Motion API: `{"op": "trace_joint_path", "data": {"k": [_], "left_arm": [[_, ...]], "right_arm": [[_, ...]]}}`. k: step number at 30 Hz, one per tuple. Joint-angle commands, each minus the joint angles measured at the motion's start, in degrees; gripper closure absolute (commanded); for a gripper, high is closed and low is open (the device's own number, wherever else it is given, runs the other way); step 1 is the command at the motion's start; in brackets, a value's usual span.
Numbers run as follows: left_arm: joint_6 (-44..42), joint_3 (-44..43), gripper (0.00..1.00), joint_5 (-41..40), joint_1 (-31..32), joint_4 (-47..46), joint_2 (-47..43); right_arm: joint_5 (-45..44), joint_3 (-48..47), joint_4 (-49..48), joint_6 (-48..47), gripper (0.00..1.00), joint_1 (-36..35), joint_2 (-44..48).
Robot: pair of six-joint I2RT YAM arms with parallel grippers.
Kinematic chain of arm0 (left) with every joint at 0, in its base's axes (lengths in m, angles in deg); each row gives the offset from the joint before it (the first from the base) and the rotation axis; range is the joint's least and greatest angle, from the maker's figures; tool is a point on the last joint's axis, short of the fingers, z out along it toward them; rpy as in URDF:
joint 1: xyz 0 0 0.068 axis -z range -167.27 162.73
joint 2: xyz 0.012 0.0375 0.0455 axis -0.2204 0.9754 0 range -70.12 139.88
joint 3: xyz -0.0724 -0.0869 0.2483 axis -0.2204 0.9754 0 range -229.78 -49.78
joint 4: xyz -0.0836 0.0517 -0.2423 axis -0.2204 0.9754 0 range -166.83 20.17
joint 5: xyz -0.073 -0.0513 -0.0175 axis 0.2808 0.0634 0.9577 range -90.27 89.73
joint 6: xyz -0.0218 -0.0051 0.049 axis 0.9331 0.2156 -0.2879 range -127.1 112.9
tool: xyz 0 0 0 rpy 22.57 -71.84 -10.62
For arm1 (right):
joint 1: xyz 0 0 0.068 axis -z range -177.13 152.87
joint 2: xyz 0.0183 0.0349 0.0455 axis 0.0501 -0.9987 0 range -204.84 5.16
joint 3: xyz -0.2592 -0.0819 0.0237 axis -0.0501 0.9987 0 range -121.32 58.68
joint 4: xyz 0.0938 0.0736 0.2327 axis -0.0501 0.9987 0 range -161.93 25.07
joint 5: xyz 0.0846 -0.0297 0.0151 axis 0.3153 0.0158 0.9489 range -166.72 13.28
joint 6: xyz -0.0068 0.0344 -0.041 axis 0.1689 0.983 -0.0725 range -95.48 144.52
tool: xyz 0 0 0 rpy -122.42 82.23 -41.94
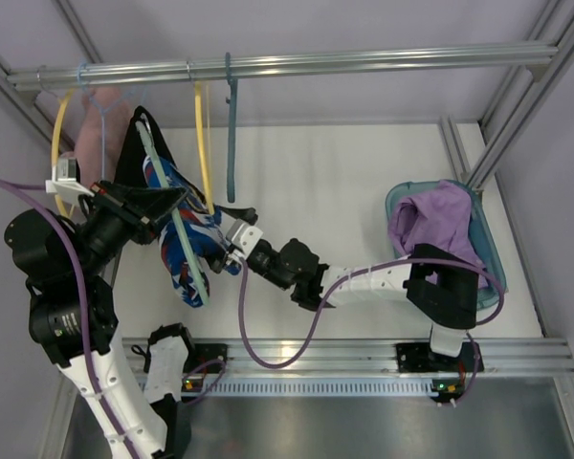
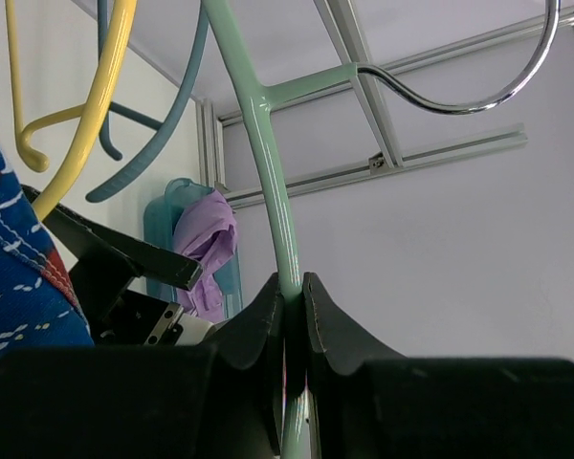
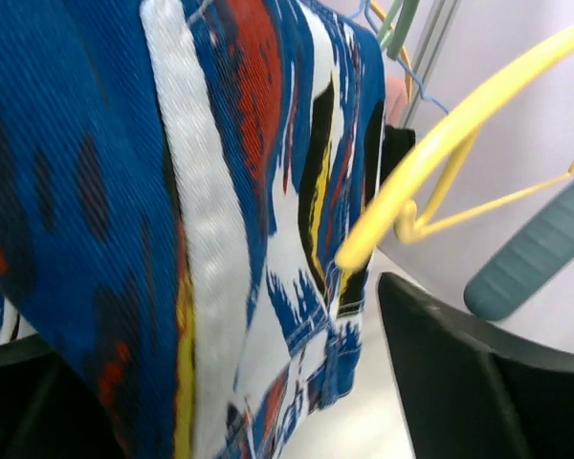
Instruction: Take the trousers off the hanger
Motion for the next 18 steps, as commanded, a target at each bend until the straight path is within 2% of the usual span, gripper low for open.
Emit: {"op": "trace_joint_path", "data": {"k": [1,2,3,5,6,8,9,10,18], "left_arm": [[0.2,-0.1,1.00,1.6,-0.2,-9.5,-1.4],[0.2,0.2,1.00,1.6,-0.2,-9.5,-1.5],[0.2,0.4,1.00,1.6,-0.2,-9.5,-1.6],[0.2,1.1,1.00,1.5,-0.2,-9.5,-1.6],[0.2,1.5,1.00,1.5,-0.2,-9.5,-1.7],[0.2,2.1,1.00,1.5,-0.2,-9.5,-1.8],[0.2,2.7,1.00,1.5,-0.2,-9.5,-2.0],[0.1,2.9,1.00,1.5,-0.2,-9.4,-2.1],[-1.6,5.2,1.00,1.1,-0.2,-9.5,-2.3]], "right_arm": [[0.2,-5.8,-4.6,1.0,0.20,1.0,-1.4],[0.5,-6.7,-4.8,0.8,0.26,1.1,-1.5],[0.5,-7.0,-4.8,0.6,0.41,1.3,-1.5],[0.8,-6.9,-4.9,0.5,0.56,1.6,-0.9],[0.9,-6.7,-4.9,0.4,0.71,1.6,-0.5],[1.5,-5.9,-5.0,0.2,0.86,1.7,0.9],[1.7,-5.5,-5.0,0.3,0.98,1.7,1.4],[1.8,-5.2,-5.2,0.2,1.00,1.8,1.9],[2.5,-3.4,-4.7,1.2,1.00,1.7,7.5]]}}
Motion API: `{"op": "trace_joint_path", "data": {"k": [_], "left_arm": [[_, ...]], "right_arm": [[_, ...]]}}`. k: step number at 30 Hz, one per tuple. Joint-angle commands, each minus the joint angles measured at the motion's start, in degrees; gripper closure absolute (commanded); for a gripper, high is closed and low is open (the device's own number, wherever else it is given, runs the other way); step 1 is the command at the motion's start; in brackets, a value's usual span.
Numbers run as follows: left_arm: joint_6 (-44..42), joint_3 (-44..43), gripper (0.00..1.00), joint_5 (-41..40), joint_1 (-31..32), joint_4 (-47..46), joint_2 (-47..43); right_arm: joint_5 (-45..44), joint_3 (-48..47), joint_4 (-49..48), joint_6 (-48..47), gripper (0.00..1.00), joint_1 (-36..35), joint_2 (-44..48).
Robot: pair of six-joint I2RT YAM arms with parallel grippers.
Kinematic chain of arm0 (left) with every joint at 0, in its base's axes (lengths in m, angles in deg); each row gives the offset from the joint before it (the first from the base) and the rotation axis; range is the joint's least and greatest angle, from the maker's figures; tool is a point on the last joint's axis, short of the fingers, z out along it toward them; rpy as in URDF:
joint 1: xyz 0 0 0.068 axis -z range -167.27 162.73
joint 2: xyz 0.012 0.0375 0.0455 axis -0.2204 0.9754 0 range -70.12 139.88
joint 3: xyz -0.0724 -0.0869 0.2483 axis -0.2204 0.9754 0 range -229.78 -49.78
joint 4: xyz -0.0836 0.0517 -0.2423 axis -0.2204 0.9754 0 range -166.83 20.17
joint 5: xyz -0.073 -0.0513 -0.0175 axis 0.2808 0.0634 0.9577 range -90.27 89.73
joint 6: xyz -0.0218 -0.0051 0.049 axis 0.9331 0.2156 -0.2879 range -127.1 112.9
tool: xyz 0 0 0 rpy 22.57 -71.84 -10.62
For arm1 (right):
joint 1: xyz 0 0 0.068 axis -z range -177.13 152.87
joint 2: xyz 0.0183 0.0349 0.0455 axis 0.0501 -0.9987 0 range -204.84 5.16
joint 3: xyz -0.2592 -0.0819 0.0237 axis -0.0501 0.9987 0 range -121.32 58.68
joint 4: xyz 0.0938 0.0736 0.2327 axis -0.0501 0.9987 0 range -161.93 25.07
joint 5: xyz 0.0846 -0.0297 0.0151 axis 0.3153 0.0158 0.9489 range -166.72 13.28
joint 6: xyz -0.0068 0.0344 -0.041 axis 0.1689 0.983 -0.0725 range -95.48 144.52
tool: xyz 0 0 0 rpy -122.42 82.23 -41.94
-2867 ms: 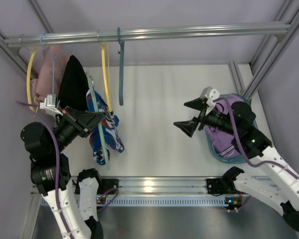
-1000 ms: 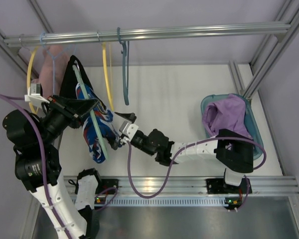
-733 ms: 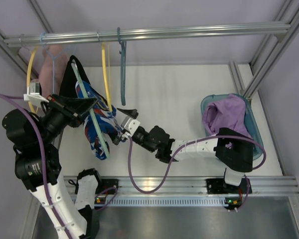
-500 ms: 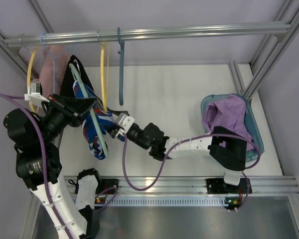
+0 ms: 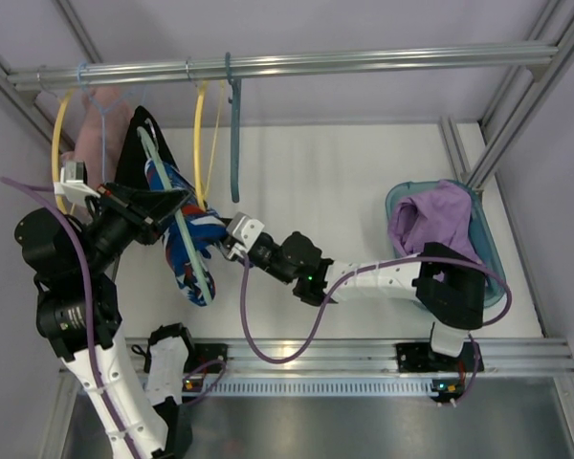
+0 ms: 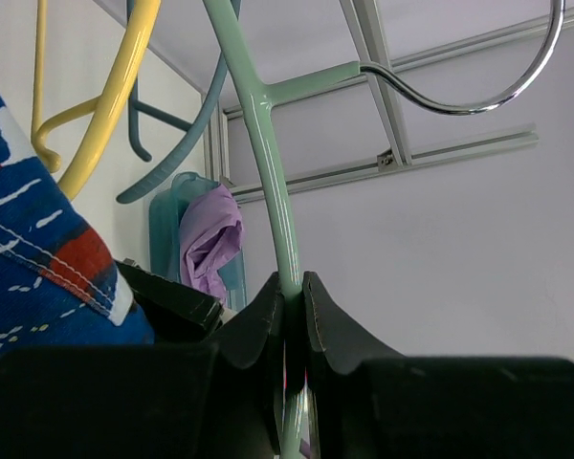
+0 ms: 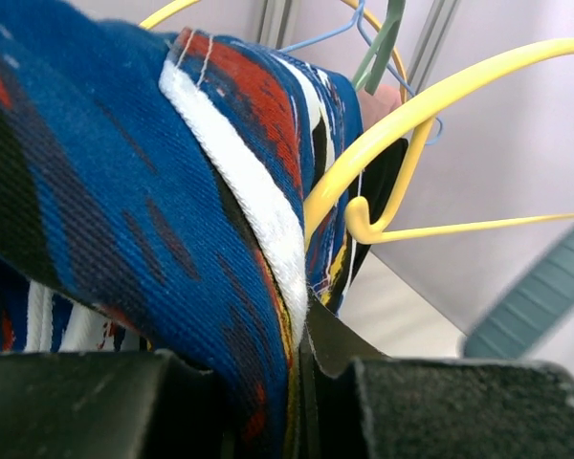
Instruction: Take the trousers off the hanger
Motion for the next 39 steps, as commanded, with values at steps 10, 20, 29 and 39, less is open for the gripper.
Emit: {"op": "trace_joint_path", "data": {"k": [10,20,29,39], "left_arm": [[-2.7,3.6,1.00,0.6,-0.1,-7.2,-2.1],[0.0,-2.9,1.00,2.5,-0.5,-9.0,1.5],[0.3,-4.4,1.00,2.7,-0.6,-9.0,2.4],[0.5,-5.0,1.00,2.9,-0.6,-9.0,2.6]], "right_arm": [[3.2,1.7,-1.9,2.5,1.00,0.4,13.9],[6.9,4.4,-4.7,2.2,1.00,-1.3,8.9],[11.6,-0.7,-7.1,1.8,0.52,-4.9,3.8],[3.0,-8.3,-6.9,1.8,0.41,-6.8,-2.7]]}}
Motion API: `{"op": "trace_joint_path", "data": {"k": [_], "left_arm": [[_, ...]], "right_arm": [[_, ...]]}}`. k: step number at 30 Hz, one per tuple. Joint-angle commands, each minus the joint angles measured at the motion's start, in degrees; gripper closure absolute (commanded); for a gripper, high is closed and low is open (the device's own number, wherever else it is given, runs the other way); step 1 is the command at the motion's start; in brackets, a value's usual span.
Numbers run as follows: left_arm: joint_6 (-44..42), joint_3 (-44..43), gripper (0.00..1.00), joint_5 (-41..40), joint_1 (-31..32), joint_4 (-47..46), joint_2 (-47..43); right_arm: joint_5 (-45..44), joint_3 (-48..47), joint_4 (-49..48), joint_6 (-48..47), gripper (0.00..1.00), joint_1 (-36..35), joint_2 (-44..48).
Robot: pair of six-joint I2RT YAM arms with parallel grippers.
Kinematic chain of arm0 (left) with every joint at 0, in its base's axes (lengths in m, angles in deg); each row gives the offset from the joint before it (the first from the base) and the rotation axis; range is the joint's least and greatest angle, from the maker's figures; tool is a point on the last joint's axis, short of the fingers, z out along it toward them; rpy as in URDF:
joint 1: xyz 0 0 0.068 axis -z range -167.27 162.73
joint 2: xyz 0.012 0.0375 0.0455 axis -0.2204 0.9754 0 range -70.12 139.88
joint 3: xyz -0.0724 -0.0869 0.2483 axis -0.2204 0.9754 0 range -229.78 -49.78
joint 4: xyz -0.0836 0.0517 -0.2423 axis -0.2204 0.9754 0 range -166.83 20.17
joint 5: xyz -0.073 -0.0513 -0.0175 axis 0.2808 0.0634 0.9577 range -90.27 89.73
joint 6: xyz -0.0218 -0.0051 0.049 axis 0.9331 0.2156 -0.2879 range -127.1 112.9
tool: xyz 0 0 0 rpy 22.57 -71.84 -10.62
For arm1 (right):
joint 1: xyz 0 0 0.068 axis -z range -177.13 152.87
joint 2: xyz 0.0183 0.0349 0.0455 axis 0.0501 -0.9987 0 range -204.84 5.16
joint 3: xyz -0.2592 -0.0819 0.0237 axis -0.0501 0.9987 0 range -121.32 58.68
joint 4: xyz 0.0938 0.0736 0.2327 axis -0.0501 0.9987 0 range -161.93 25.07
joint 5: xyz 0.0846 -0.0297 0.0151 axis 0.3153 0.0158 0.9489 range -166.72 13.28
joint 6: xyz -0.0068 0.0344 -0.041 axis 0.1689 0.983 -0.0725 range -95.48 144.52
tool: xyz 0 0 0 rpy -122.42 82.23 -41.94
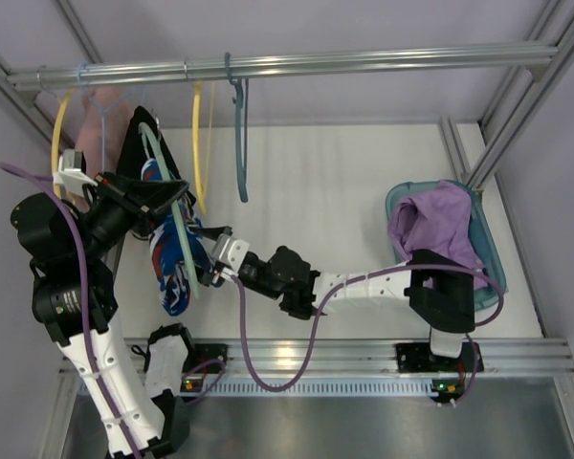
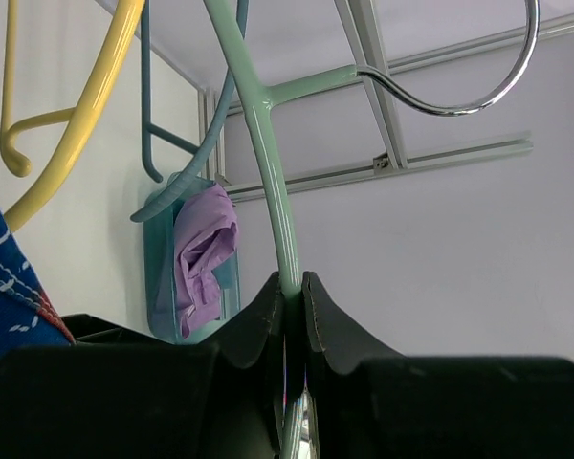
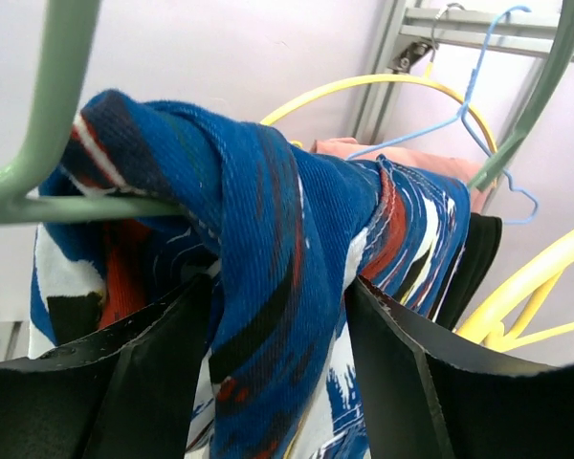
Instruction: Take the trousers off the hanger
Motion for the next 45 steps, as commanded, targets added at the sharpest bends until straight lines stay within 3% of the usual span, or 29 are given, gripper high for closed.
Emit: {"op": "trace_joint_path", "data": {"k": [1,4,16,29,45], "left_arm": [[-0.4,-3.6,1.00,0.9,-0.2,-8.1,-0.6],[-0.5,-3.4,1.00,0.9,-0.2,-8.2,-0.6],[0.2,-2.6,1.00,1.1,-0.2,-9.8,0.4],[0.3,-4.6,1.00,1.0,-0.2,-9.8,0.7],[1.1,-4.2,1.00,0.8,-0.2,-10.8,1.0]], "right_arm": [[-4.2,-3.5,-6.2,0.2,0.42,-0.8,-1.1],[-4.2,-0.9,-6.8,-0.1,0.45,-0.3,0.6],[-4.7,13.6,-8.1,-1.6,0.39,1.6,10.6],[-7.5,4.4,-3.6,-2.5,0.37,2.8,2.2],[-3.7,7.0,-4.5,-0.2,0.24,1.8,0.4]]}}
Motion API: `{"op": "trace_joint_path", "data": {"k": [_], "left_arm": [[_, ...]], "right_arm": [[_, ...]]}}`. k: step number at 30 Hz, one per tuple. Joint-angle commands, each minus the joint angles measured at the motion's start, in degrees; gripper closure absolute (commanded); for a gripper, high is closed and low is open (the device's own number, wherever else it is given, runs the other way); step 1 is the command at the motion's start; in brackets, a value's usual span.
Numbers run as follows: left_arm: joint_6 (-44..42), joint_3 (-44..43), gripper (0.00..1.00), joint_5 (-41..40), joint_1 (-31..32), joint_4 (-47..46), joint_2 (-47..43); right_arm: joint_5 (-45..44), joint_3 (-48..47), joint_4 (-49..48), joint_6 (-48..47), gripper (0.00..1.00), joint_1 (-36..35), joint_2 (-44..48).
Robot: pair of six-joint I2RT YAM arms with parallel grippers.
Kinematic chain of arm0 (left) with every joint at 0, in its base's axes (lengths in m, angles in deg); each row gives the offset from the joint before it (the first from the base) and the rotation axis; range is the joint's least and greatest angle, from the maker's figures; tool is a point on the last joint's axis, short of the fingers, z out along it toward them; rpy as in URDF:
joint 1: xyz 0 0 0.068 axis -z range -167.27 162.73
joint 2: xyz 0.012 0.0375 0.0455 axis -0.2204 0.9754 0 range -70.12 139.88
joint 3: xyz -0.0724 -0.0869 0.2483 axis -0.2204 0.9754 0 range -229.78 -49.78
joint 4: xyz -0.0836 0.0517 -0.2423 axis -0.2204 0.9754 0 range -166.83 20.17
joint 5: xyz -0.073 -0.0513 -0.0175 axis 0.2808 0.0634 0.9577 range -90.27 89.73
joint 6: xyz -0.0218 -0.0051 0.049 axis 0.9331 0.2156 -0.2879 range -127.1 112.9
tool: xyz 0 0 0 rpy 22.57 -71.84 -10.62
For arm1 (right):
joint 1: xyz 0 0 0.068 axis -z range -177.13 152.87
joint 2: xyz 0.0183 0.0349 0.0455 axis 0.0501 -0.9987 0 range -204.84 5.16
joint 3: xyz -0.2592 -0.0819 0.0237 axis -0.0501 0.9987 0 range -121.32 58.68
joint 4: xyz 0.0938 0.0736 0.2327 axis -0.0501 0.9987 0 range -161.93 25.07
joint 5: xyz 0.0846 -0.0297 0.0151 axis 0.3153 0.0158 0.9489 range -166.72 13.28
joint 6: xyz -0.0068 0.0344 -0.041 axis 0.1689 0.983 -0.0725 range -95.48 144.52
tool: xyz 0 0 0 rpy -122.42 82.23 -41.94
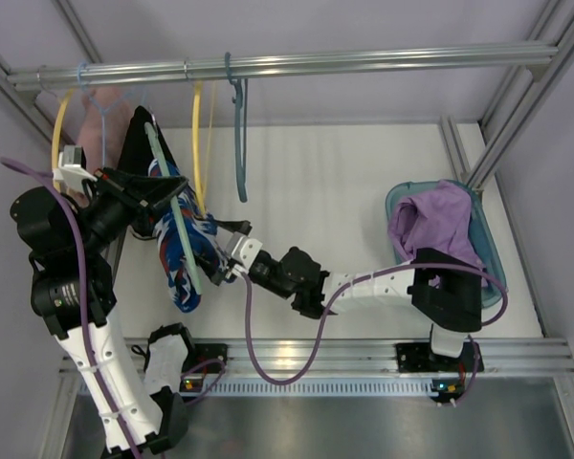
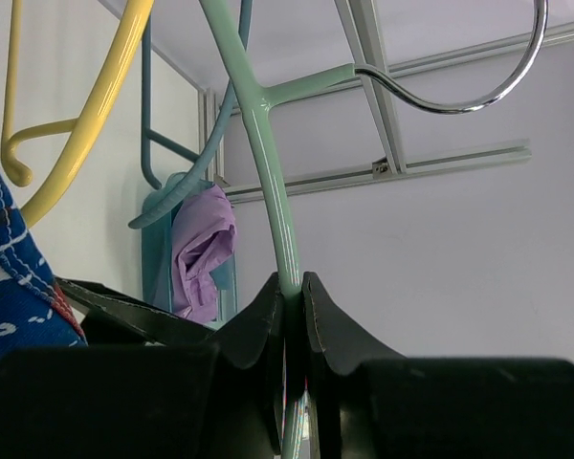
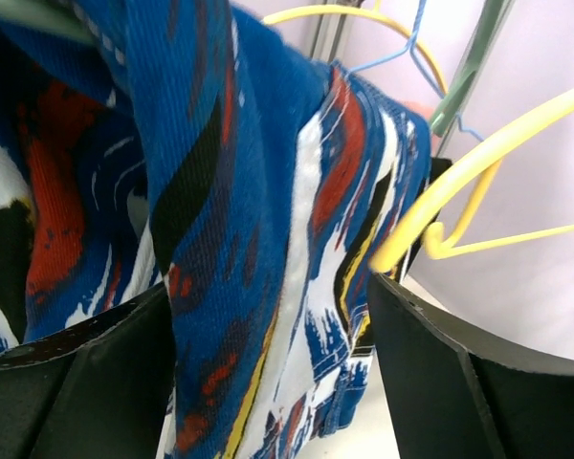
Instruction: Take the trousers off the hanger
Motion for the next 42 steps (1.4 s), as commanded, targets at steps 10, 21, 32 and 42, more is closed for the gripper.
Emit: {"op": "trace_joint_path", "data": {"k": [10,21,32,42], "left_arm": [[1.3,-3.8,1.00,1.5,-0.2,-11.3,-0.1],[1.4,-4.2,1.00,1.8,-0.3,-11.2,-0.3],[1.4,-2.9,1.00,2.0,-0.3,-11.3,-0.7],[0.8,-2.9,1.00,1.9,-0.3,-11.3,-0.3]], "right_arm": [[0.8,1.8,-1.2,1.4,0.22,-0.8,-1.5],[-1.8,-6.5,-3.2,1.5,0.15,0.3,-7.3],[-5.8,-15.7,-7.1,1.1,0.31,2.2,-9.5],[-6.4,-10.0,-7.7,0.6,0.87,4.0,-5.1]]}}
